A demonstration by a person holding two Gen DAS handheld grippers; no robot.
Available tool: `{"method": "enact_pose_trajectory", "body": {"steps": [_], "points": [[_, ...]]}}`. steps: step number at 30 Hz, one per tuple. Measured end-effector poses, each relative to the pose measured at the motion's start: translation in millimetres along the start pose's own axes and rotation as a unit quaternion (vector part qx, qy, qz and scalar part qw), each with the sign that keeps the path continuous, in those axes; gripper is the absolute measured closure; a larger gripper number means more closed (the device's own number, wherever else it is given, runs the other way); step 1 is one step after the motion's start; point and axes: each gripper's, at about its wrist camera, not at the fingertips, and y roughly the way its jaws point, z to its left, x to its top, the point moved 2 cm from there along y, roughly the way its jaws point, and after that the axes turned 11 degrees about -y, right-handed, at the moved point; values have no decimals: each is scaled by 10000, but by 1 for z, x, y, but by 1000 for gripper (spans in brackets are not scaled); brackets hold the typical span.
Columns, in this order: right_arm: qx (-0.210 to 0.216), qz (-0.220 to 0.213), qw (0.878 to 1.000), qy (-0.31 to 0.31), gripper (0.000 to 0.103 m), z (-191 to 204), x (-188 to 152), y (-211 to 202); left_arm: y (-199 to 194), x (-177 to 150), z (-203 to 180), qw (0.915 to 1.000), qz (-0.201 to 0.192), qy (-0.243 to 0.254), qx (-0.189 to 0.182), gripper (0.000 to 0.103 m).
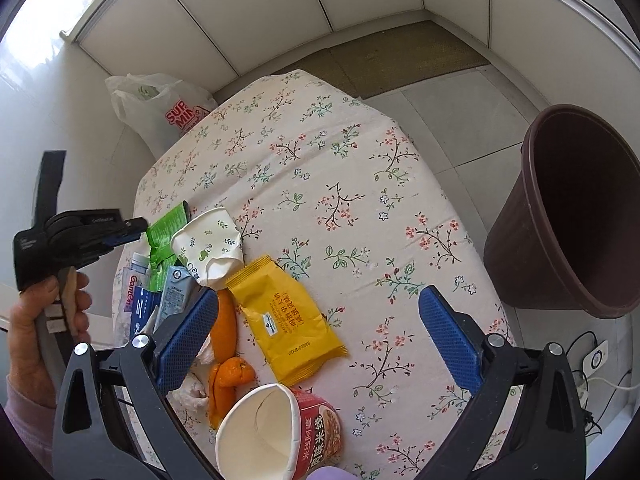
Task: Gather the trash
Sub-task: 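Lift the green wrapper with the left tool while the right tool reaches the yellow packet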
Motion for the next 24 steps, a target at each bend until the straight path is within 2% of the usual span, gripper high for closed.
{"method": "enact_pose_trajectory", "body": {"steps": [1, 3, 7, 9, 11, 15, 16, 20, 22, 24], "points": [[-12, -9, 10000, -27, 7, 1, 0, -1, 6, 8, 0, 9998, -151, -21, 156, 30], [-45, -26, 10000, -76, 7, 0, 3, -1, 19, 23, 2, 9987, -295, 17, 407, 30], [-33, 18, 9999, -93, 7, -1, 6, 3, 51, 50, 17, 9970, 261, -237, 683, 29], [-40, 69, 9999, -104, 7, -2, 8, 7, 58, 63, 36, 9962, 344, -593, 545, 26], [-47, 107, 9999, -118, 7, -2, 9, 10, 68, 69, 55, 9937, 590, -909, 280, 21], [-38, 189, 9997, -161, 7, 2, 9, 18, 96, 62, 72, 9876, 1105, -1100, -161, 18], [-49, 224, 9996, -171, 7, 4, 9, 20, 100, 59, 69, 9879, 1117, -1041, -281, 17], [-93, 331, 9990, -272, 7, 11, 6, 28, 100, 44, 40, 9958, 867, -303, -62, 17], [-126, 327, 9989, -310, 7, 12, 5, 28, 95, 38, 26, 9970, 771, -78, -68, 28], [-134, 318, 9989, -308, 7, 12, 5, 27, 89, 35, 18, 9974, 701, -47, -184, 51]]}}
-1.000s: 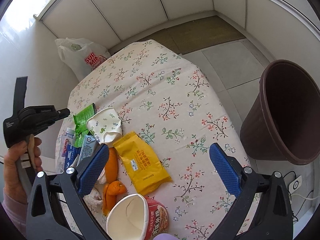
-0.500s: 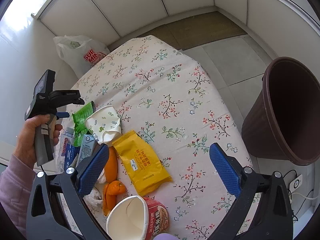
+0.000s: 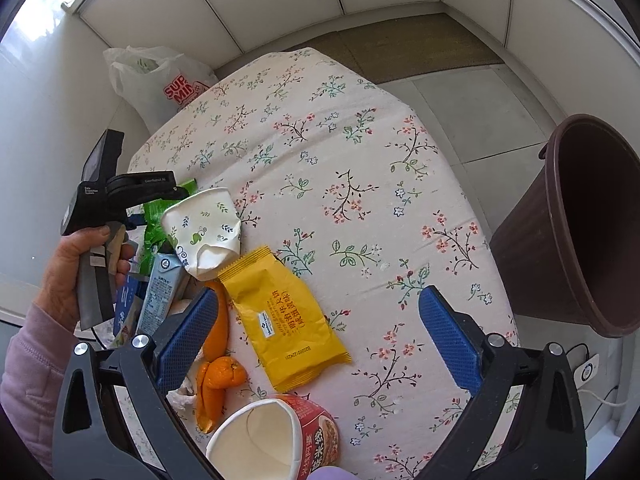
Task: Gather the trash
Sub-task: 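Lift the green wrapper with the left tool while the right tool reaches the yellow packet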
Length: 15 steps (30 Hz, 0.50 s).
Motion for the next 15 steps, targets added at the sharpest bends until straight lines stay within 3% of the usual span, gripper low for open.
{"method": "enact_pose_trajectory", "body": {"steps": [2, 6, 11, 15], "points": [[14, -12, 10000, 14, 7, -1, 0, -2, -7, -4, -4, 9998, 14, -34, -197, 69], [36, -74, 10000, 54, 7, -5, 0, -7, -28, -25, -15, 9995, -195, 77, -249, 81], [79, -120, 9999, 90, 7, -7, 0, -12, -66, -53, -13, 9971, -550, 67, -523, 91], [86, -124, 9998, 109, 7, -6, 0, -10, -102, -76, -1, 9934, -898, 78, -715, 91]]}}
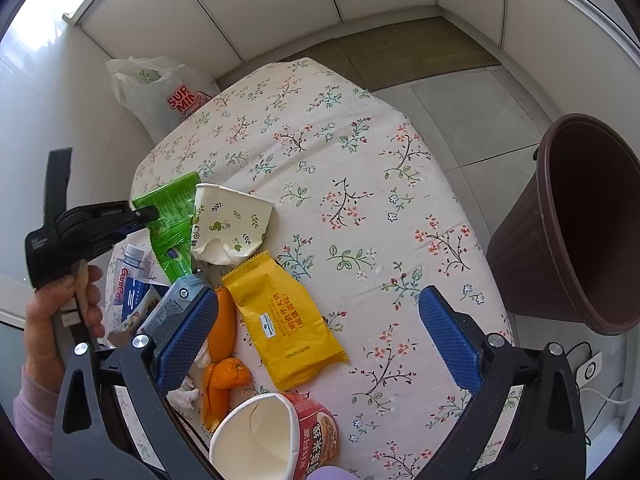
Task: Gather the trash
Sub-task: 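Lift the green wrapper with the left tool while the right tool reaches the yellow packet, then grasp the yellow snack packet with the right tool and lift it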
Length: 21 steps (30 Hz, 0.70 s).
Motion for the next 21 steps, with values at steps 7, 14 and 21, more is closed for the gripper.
{"method": "enact_pose_trajectory", "body": {"steps": [7, 14, 21], "points": [[-112, -29, 9998, -180, 7, 4, 9, 13, -82, -46, 16, 9948, -888, 99, -493, 91], [256, 864, 9930, -768, 15, 15, 17, 63, -165, -99, 40, 9760, -1668, -98, -1399, 91], [238, 1543, 9814, -1114, 30, 30, 4, 108, -193, -103, 60, 9666, -2041, -72, -1548, 91]]}}
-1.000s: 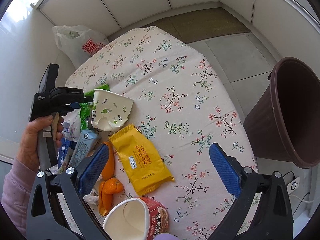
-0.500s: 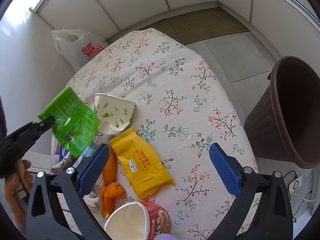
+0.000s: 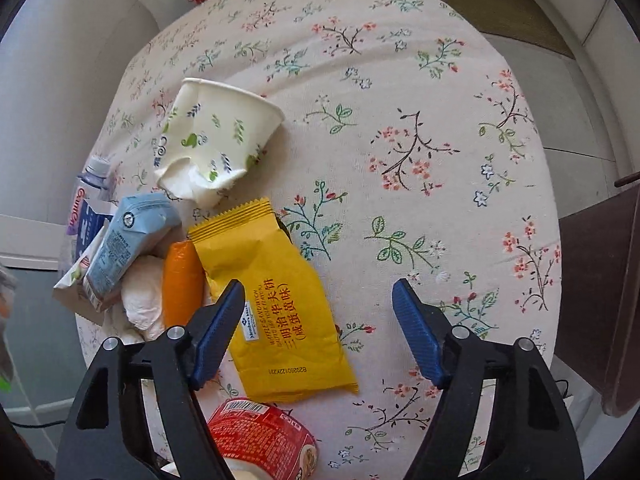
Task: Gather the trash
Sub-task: 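Grasp the yellow snack packet with the right tool and lift it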
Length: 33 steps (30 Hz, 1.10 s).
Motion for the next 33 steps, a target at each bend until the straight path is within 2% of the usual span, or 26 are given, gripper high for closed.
{"method": "enact_pose_trajectory", "body": {"steps": [2, 4, 6, 8, 13, 15, 17, 23, 33], "points": [[-24, 14, 10000, -95, 25, 8, 0, 6, 0, 2, 6, 10000, 5, -64, 2, 91], [-80, -16, 9997, -238, 26, 17, 2, 7, 1, 3, 12, 9999, 35, -120, 45, 91], [-105, 8, 9994, -328, 42, 26, 4, 9, 2, 3, 17, 9998, 69, -174, 93, 91], [-289, 49, 9983, -499, 53, 35, 4, 10, 4, 3, 20, 9996, 116, -204, 133, 91], [-643, 107, 9948, -784, 75, 50, 0, 15, 6, 0, 26, 9993, 158, -244, 220, 91], [-649, 120, 9946, -797, 94, 53, -1, 15, 8, -1, 26, 9992, 172, -242, 253, 91], [-536, 119, 9954, -779, 101, 58, -3, 16, 10, -3, 26, 9992, 174, -226, 287, 91], [-479, -189, 9964, -667, 103, 59, -7, -2, 13, -5, 28, 9989, 200, -247, 347, 91], [-848, -1296, 9857, -669, 103, 49, -18, -79, 7, -7, 21, 9992, 84, -212, 319, 91]]}}
